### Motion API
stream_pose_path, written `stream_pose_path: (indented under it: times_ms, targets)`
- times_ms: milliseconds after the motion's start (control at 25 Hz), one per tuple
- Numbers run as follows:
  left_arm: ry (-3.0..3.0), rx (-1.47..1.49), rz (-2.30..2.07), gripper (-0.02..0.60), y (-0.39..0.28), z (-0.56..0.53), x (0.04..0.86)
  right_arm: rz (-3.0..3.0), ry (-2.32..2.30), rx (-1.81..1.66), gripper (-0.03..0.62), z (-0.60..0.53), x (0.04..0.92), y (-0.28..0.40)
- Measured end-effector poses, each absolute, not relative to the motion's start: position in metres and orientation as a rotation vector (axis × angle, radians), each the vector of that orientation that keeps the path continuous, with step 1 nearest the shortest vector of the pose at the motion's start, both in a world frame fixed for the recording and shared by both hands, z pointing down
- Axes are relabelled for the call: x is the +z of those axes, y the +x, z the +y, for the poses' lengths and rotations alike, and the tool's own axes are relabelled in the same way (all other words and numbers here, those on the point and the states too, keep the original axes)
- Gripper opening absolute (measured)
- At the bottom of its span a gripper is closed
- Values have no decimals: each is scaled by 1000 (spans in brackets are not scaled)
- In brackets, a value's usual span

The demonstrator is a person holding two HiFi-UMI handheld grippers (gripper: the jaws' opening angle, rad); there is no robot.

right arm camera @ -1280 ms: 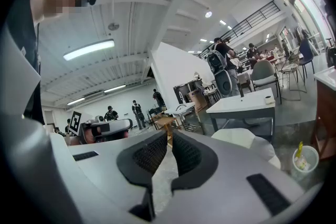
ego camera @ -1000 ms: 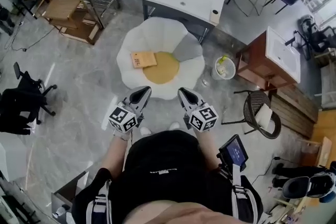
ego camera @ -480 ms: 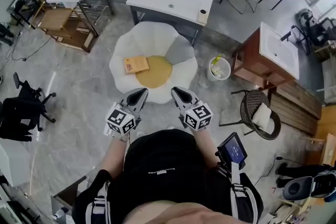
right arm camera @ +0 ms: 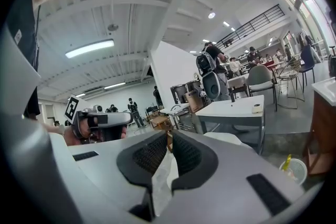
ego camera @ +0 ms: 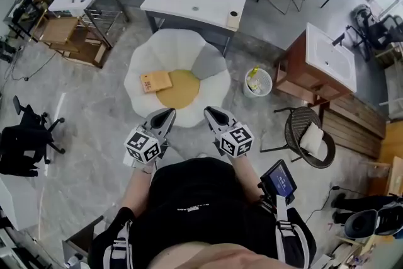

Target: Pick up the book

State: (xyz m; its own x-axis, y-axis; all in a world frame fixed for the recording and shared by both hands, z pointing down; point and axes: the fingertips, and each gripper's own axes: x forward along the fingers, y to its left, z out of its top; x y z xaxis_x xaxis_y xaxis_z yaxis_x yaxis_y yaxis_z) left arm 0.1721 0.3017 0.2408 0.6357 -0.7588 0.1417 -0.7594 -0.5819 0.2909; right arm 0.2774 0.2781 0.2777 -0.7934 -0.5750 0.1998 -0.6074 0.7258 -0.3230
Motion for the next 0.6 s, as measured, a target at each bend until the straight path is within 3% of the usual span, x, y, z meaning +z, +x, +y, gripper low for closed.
stream_pose_path:
  times_ms: [240,600]
  targets:
    - [2526,5,-1165,14,157,274,253,-2810,1000,612,48,257,288,258]
    - [2509,9,-1088,14,83,212,261,-2767,1065,662,48,199,291,194]
